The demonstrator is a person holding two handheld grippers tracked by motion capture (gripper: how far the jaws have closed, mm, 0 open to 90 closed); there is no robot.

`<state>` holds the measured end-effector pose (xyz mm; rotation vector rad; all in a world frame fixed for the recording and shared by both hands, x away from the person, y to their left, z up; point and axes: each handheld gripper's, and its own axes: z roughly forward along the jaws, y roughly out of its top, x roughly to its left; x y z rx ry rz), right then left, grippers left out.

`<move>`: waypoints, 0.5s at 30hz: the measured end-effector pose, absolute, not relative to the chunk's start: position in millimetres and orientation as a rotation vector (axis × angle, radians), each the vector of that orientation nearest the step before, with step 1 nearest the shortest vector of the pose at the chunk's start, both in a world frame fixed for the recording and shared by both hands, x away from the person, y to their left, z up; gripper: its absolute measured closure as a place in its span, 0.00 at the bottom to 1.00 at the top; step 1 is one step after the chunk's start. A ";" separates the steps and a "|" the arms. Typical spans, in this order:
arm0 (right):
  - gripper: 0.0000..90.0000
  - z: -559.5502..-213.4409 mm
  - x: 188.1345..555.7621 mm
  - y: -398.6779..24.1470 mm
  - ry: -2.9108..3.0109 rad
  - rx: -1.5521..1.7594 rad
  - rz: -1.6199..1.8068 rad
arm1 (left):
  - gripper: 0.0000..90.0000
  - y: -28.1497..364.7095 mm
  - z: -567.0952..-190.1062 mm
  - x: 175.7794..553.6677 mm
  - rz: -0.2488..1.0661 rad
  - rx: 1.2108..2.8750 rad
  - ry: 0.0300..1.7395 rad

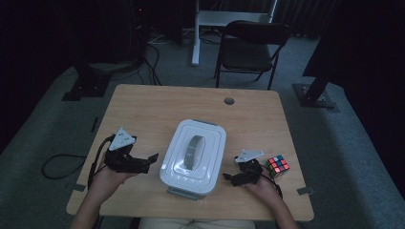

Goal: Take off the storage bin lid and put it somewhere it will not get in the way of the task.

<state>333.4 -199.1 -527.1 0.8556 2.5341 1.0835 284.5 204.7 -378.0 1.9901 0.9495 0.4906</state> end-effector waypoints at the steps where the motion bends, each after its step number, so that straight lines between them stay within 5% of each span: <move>1: 0.14 -527.1 333.4 -199.1 2.534 0.856 1.083 | 0.02 201.2 -376.9 284.4 0.492 1.998 0.937; 15: 0.14 -527.1 333.4 -199.1 2.534 0.856 1.083 | 0.02 149.0 -374.1 284.7 0.413 2.057 0.801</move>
